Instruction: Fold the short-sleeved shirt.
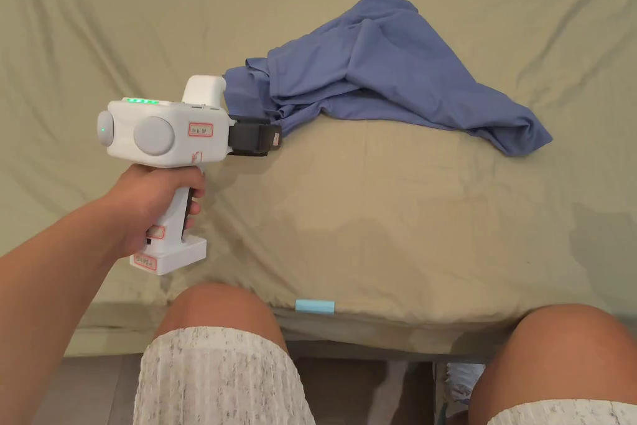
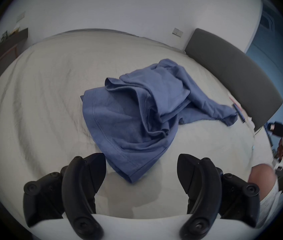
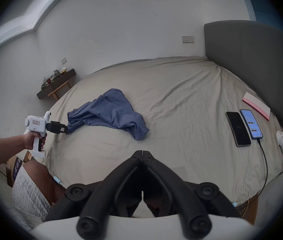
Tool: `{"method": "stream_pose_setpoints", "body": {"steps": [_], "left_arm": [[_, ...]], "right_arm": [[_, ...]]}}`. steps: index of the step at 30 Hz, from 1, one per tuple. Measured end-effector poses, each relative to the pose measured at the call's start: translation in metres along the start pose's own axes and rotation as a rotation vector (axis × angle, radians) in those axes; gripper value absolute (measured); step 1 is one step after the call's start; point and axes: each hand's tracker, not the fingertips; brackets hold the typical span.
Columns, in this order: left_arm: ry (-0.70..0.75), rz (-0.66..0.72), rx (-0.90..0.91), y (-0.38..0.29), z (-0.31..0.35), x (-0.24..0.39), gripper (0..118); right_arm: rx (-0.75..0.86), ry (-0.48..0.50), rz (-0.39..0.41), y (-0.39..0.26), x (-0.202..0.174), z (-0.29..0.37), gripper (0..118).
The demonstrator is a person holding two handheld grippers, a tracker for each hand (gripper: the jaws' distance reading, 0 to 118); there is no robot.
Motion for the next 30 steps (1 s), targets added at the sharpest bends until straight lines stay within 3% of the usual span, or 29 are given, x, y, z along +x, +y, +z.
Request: {"method": "stream_pose_setpoints", "body": {"steps": [5,10,12,15,16,17,30], "left_arm": [[0.046,-0.118,-0.018,-0.008,-0.014,0.009,86],[0.051,-0.132,0.008,-0.006,-0.02,0.016,87],[0.068,-0.153,0.005,-0.007,-0.021,0.019,82],[0.106,-0.198,0.016,-0.006,-0.02,0.02,42],[0.112,-0.19,0.027,-0.005,-0.018,0.017,15],[0.106,-0.17,0.037,-0.003,-0.015,0.013,5],[0.031,-0.141,0.107,0.007,0.014,0.015,5]], "right_arm": [[-0.003,0.0,-0.006,0.004,0.004,-0.01,0],[-0.006,0.008,-0.031,0.004,0.006,-0.02,0],[-0.007,0.02,-0.042,0.002,0.005,-0.022,0],[-0.013,0.024,-0.04,-0.001,0.002,-0.024,0],[-0.014,0.027,-0.042,-0.001,0.002,-0.024,0],[-0.013,0.032,-0.047,-0.002,0.003,-0.025,0],[-0.012,0.031,-0.023,0.001,0.001,-0.023,0]]}}
